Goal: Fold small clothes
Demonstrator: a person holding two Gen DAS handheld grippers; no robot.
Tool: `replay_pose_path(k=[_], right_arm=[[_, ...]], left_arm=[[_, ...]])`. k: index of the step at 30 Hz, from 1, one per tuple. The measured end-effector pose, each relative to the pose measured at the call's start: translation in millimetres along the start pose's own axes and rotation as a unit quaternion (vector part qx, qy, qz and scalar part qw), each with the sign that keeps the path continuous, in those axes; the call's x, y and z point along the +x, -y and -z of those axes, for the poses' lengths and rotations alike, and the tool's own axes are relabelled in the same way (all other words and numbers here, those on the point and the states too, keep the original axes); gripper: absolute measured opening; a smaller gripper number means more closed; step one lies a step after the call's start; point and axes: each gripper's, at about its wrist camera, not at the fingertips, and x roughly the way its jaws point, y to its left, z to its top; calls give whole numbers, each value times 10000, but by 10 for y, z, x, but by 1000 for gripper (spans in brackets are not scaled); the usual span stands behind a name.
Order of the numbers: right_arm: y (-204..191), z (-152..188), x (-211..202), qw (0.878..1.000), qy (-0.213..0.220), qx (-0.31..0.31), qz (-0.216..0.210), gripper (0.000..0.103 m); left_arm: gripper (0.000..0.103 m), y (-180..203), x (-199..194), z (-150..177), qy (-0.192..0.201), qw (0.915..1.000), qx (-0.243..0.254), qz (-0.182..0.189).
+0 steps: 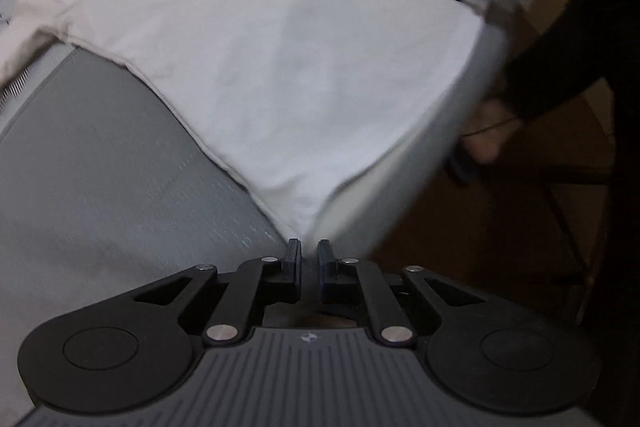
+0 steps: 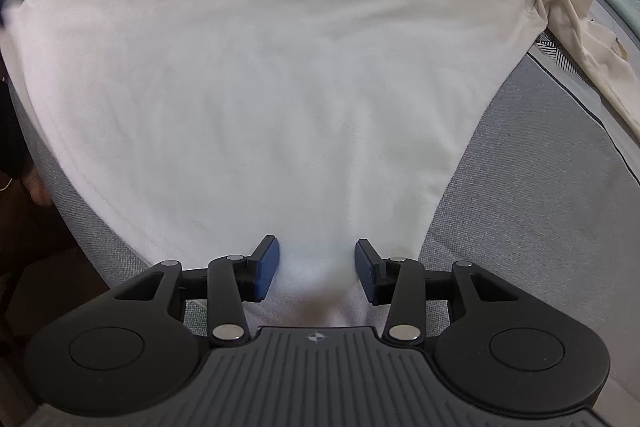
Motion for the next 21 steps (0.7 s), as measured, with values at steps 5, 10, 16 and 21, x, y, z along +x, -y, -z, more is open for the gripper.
replay_pose_path(k=[5,10,16,21], right_arm=[[-4,5,-11,10000,-19,5,6,45],[-39,-11,3,10000,-52,-35,62,45],[-42,-12,-6,10000,-64,21,58,45],[117,-112,-234,9970,499,569,-169,45]], left_arm=[[25,-106,-198,-78,755,9954,-574,160],[25,-64,208,-314,278,9982,-469,-235],[25,47,417,-361,-329,9977,-48,-588],[38,-177,3,-465,804,9915,-828,-602]])
